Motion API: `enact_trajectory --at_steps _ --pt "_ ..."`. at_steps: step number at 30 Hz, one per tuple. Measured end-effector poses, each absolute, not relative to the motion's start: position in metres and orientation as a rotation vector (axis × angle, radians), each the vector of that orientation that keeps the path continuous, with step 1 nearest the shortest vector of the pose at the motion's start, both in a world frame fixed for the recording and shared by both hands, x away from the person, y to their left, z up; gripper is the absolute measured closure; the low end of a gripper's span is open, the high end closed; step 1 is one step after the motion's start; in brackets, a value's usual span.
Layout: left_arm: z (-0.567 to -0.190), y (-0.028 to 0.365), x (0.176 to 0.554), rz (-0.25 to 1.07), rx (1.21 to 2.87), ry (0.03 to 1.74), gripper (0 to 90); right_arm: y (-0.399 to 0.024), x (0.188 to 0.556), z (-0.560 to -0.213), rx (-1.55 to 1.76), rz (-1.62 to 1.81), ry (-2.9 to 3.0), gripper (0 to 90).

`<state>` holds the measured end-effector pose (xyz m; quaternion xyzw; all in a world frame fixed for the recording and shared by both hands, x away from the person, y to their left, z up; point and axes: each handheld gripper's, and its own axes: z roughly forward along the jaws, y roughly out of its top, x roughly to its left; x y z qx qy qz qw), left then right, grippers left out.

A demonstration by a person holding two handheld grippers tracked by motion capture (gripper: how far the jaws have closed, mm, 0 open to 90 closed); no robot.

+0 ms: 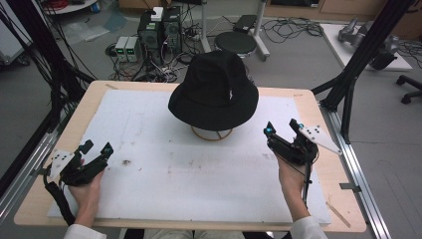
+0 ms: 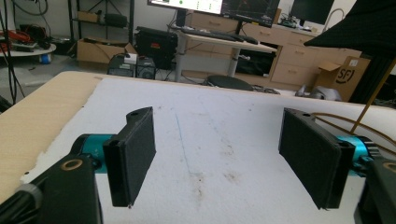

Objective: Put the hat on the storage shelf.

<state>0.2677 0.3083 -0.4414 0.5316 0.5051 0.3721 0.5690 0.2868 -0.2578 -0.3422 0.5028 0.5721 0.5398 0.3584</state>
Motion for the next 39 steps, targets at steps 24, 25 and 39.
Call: enact_trajectory --at_steps 24,25,39 --pt "-0.442 0.307 0.270 0.870 1.258 1.182 27.4 -0.286 0.274 -0.419 1.328 1.307 1.457 14.4" --pt "-0.442 0.307 0.270 0.870 1.257 1.183 27.4 -0.286 0.274 -0.419 1.338 1.302 1.459 14.4" --pt "-0.441 0.306 0.270 0.860 1.249 1.180 27.4 -0.287 0.271 -0.421 1.351 1.348 1.402 12.5"
